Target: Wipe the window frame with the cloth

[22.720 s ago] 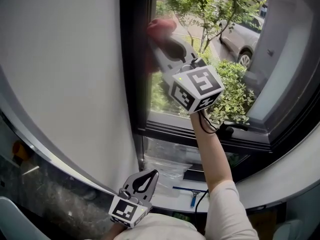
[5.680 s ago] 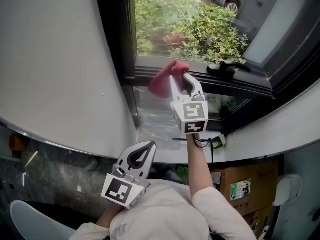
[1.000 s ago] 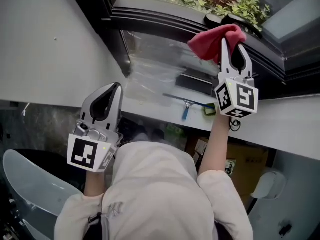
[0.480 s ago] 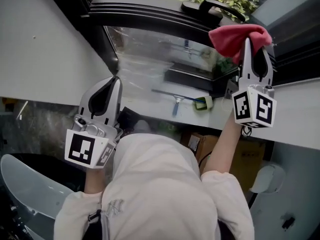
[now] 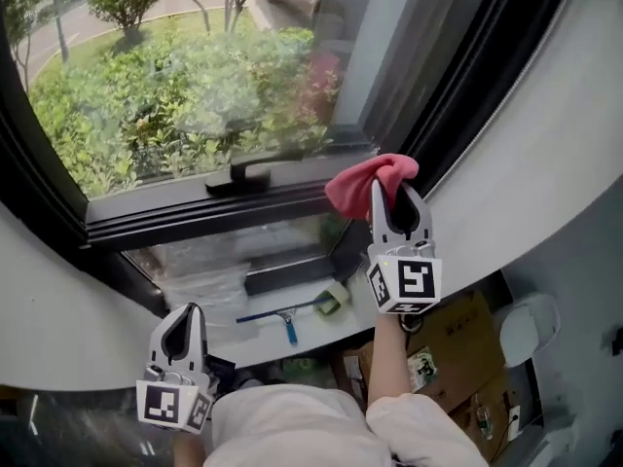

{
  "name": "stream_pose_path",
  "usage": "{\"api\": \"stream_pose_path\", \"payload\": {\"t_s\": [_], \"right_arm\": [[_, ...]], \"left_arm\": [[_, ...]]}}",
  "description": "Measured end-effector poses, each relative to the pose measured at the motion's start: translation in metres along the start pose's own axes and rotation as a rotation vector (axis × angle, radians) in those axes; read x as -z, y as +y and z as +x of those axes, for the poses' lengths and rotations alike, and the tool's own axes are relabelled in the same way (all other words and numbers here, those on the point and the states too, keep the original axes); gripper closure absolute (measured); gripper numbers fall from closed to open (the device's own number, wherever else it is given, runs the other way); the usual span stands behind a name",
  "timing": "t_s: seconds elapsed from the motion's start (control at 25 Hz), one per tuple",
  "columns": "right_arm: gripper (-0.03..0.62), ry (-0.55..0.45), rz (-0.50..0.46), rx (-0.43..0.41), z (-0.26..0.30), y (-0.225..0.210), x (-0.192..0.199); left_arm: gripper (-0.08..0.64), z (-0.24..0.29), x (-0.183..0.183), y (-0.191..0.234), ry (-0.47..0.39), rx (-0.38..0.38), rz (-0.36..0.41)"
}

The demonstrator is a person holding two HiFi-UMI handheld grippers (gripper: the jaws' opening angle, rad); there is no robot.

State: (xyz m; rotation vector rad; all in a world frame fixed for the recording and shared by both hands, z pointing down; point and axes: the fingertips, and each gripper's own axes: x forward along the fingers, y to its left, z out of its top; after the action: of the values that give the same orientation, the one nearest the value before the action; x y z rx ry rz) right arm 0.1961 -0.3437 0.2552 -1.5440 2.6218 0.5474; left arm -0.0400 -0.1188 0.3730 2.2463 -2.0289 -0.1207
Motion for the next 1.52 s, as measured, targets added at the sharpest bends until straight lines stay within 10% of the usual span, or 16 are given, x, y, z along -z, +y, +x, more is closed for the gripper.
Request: {"api": "stream_pose_path", "payload": {"t_s": [0.76, 1.52], "right_arm": [[0.497, -0.326, -0.257, 0.293, 0.062, -0.144, -0.229], [0.497, -0.299, -0.261, 0.388, 0.103, -0.187, -0.252]], "left_arm": [[0.551, 0.027, -0.021, -0.015, -0.01, 0.187, -0.016], [0.552, 0.051, -0.029, -0.014, -0.024, 0.175, -0.001]]}}
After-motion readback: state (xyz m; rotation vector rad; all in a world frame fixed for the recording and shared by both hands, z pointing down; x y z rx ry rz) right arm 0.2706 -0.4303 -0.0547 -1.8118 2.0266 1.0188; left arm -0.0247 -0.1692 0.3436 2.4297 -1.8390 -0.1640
